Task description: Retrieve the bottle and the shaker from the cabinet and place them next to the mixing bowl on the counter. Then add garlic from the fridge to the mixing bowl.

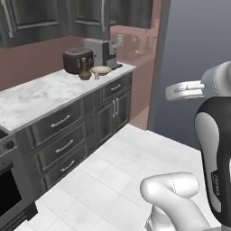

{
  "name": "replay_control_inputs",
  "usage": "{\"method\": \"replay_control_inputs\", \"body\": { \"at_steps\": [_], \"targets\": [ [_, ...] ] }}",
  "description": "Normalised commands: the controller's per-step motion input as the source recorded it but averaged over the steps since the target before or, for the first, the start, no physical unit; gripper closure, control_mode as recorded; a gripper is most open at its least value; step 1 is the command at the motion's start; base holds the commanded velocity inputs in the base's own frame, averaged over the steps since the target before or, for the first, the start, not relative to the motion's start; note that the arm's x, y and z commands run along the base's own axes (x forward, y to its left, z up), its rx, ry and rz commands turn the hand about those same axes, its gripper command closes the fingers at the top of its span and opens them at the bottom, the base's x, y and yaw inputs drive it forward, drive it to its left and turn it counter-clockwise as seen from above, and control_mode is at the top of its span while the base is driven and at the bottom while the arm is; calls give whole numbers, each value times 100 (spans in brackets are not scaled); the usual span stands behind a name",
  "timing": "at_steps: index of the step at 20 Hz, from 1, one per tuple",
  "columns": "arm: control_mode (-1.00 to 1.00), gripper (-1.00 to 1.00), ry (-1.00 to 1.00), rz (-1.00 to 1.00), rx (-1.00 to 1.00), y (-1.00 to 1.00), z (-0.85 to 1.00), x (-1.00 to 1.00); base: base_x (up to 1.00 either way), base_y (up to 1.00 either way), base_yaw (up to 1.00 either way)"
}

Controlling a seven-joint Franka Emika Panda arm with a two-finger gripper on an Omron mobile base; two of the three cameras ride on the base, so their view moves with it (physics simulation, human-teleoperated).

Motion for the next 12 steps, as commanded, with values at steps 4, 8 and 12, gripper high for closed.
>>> {"method": "replay_control_inputs", "body": {
  "at_steps": [4,8,12],
  "targets": [
    [100,100,0,0,0,0,0,0,57,-100,22],
    [100,100,0,0,0,0,0,0,58,-99,27],
    [100,100,0,0,0,0,0,0,67,-99,28]
  ]
}}
